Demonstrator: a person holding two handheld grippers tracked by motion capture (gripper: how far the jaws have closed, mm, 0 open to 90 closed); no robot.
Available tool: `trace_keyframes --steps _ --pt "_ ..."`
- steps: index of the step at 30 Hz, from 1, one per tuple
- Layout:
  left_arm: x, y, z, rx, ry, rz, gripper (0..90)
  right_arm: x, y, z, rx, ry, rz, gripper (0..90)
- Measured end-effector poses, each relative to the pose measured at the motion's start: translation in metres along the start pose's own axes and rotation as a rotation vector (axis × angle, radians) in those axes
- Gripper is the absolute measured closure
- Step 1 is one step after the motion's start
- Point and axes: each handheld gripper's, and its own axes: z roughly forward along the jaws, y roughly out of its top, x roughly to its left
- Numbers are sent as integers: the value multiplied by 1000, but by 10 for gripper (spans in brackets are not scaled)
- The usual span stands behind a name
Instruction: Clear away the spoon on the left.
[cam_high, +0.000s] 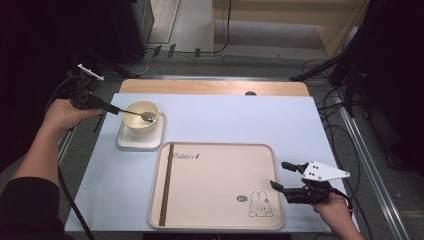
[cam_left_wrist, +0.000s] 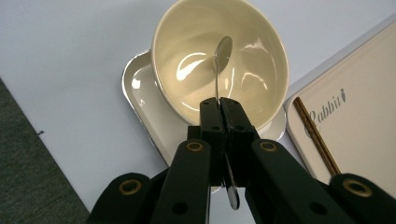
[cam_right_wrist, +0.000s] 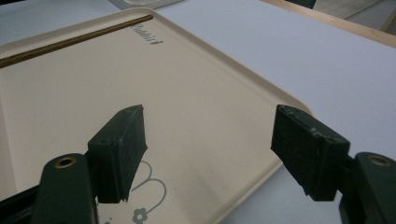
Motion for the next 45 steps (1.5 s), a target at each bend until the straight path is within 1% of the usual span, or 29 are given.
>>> trace_keyframes --steps 1,4,6,7,10,13,14,16,18,21,24,27,28,29,31,33,38,45 --pt "-2 0 -2 -5 7 -1 900 0 0 0 0 1 1 263" --pt "-10 0 -10 -28 11 4 900 0 0 0 -1 1 3 263" --pt "-15 0 -17 -47 5 11 900 1 0 -1 -1 2 3 263" --pt "-17 0 -19 -50 1 20 900 1 0 -1 -1 1 3 263" --pt "-27 1 -28 -75 0 25 900 1 0 -1 -3 3 0 263" --pt "-36 1 -33 -84 -5 29 900 1 1 -1 -3 5 0 263" --pt "-40 1 -35 -93 -14 30 900 1 1 0 -4 5 -2 263" --pt "-47 0 -37 -106 -25 47 900 1 1 0 -4 7 -2 263" --pt "-53 -1 -36 -116 -49 46 900 1 1 0 -7 9 -6 263" --pt "-63 -1 -33 -106 -52 58 900 0 2 1 -4 11 -6 263" --pt "-73 -1 -26 -92 -64 57 900 0 3 2 -10 16 -12 263" --pt "-84 -3 -18 -76 -85 63 900 0 5 5 -9 23 -19 263" --pt "-87 -4 -16 -76 -103 69 900 0 5 6 -9 27 -20 264" --pt "-90 -5 -13 -79 -113 67 900 0 6 7 -6 30 -20 264" --pt "-95 -8 -8 -71 -115 66 900 0 7 9 -8 36 -23 263" --pt "-101 -10 -3 -60 -120 75 900 0 8 11 -4 41 -26 263" --pt "-115 -16 7 -63 -145 90 900 1 11 16 -6 54 -33 264" --pt "-128 -23 25 -50 -143 101 900 1 13 18 -8 66 -39 264"
